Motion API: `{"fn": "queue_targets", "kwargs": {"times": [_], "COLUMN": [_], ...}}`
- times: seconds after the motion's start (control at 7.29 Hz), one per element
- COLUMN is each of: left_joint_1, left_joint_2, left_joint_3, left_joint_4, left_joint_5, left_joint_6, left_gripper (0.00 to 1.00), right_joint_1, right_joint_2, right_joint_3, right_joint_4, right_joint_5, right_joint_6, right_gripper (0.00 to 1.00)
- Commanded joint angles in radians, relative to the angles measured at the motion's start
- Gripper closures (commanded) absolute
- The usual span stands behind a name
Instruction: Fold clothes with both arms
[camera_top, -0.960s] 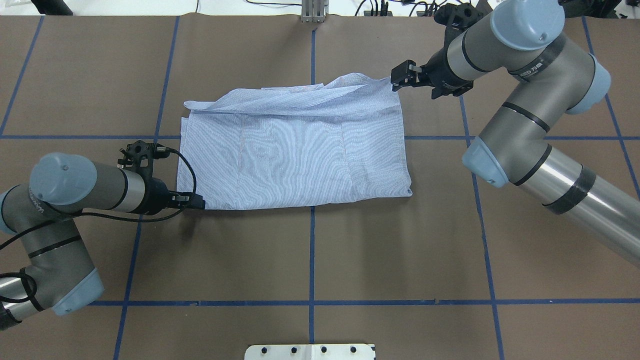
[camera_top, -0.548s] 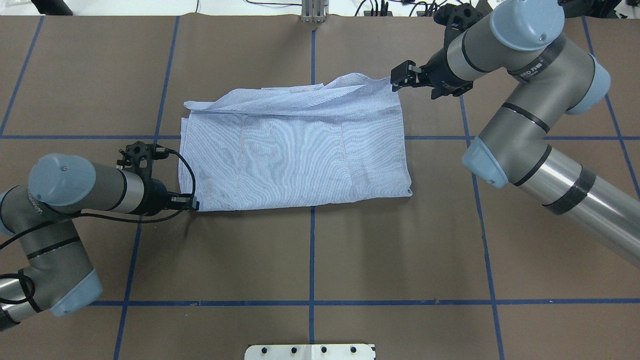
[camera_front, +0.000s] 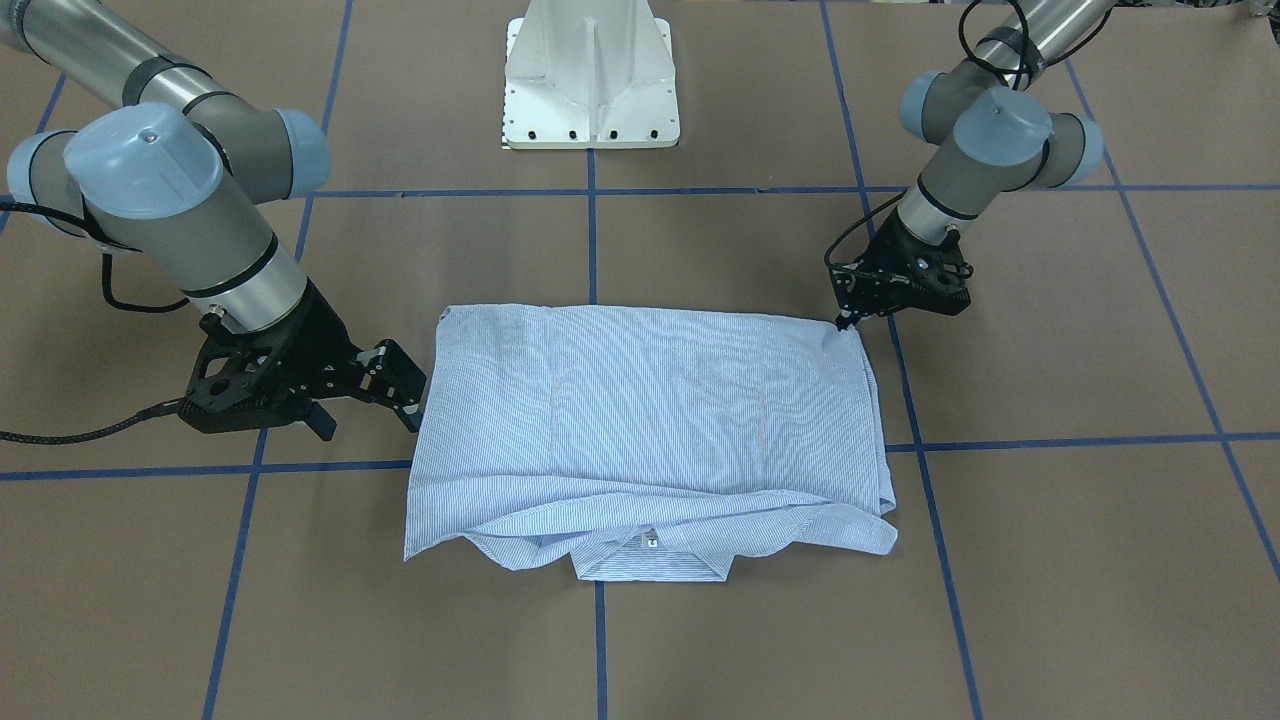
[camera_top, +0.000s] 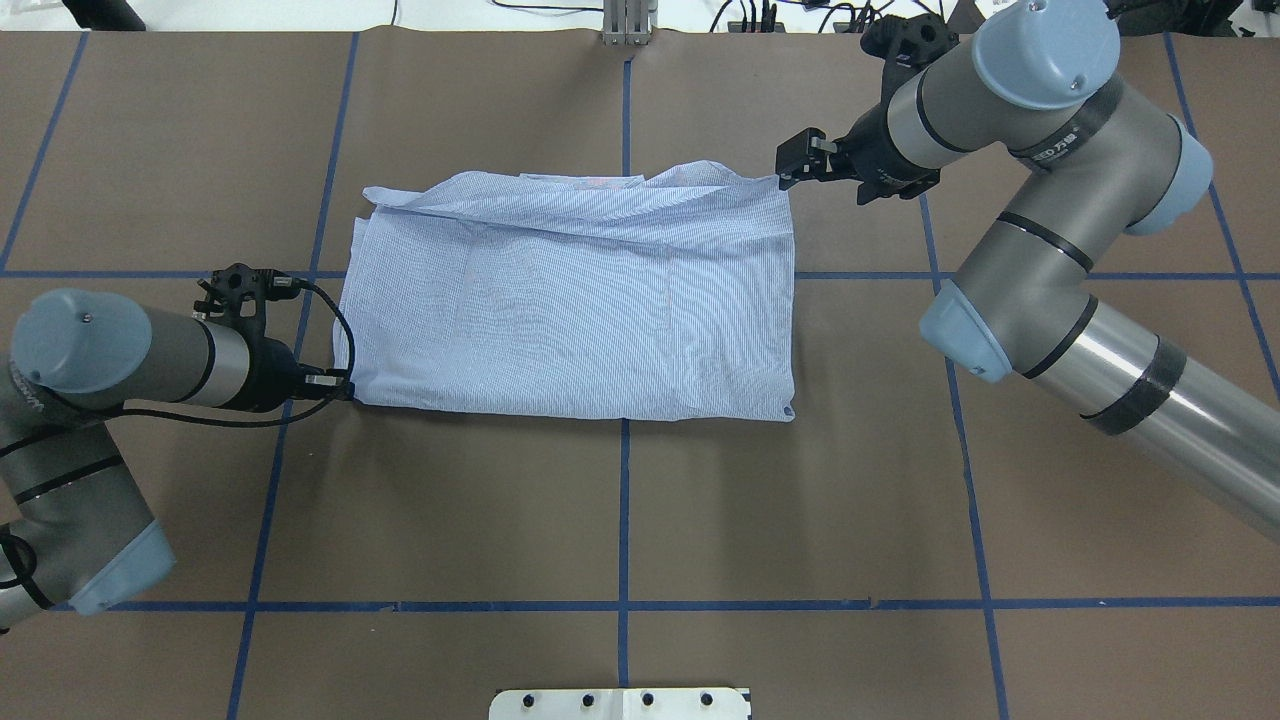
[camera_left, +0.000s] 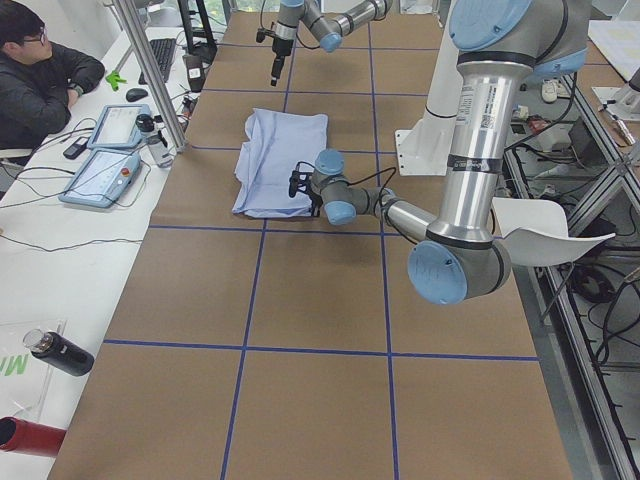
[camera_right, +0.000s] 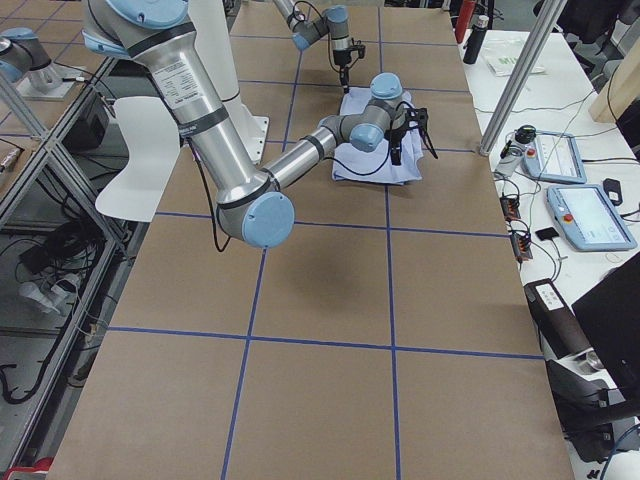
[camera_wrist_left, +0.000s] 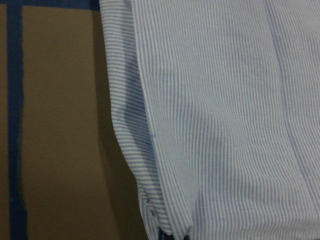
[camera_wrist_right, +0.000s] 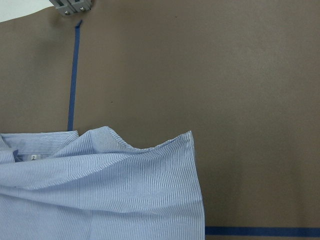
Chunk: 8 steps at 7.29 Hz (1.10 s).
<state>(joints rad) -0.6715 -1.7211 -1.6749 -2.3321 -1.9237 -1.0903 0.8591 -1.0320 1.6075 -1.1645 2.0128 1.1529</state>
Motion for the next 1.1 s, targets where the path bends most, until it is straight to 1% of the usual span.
{"fn": "queue_targets", "kwargs": {"times": [0.0, 0.14, 0.41, 0.55, 0.69, 0.82, 0.96], "left_joint_1": [-0.153, -0.231, -0.287, -0.290, -0.290, -0.293, -0.298], "left_joint_2": [-0.062, -0.207, -0.491, -0.611, -0.693, -0.695, -0.677], "left_joint_3": [0.140, 0.309, 0.656, 0.776, 0.838, 0.836, 0.793], "left_joint_4": [0.017, 0.039, 0.048, 0.046, 0.046, 0.034, 0.007], "left_joint_5": [0.000, 0.002, 0.055, 0.083, 0.081, 0.072, 0.048], "left_joint_6": [0.197, 0.270, 0.361, 0.362, 0.357, 0.360, 0.363], "left_gripper": [1.00, 1.00, 1.00, 1.00, 1.00, 0.52, 0.01], "right_joint_1": [-0.005, -0.005, -0.006, -0.006, -0.009, -0.011, -0.017], "right_joint_2": [0.001, 0.001, 0.003, 0.000, 0.000, 0.000, 0.001], "right_joint_3": [0.003, 0.005, 0.017, 0.020, 0.022, 0.023, 0.023], "right_joint_4": [0.000, 0.000, -0.001, -0.001, -0.001, -0.001, -0.001], "right_joint_5": [0.001, 0.001, 0.004, 0.006, 0.006, 0.006, 0.006], "right_joint_6": [0.001, 0.001, 0.007, 0.007, 0.013, 0.014, 0.019], "right_gripper": [0.00, 0.00, 0.00, 0.00, 0.00, 0.00, 0.00]}}
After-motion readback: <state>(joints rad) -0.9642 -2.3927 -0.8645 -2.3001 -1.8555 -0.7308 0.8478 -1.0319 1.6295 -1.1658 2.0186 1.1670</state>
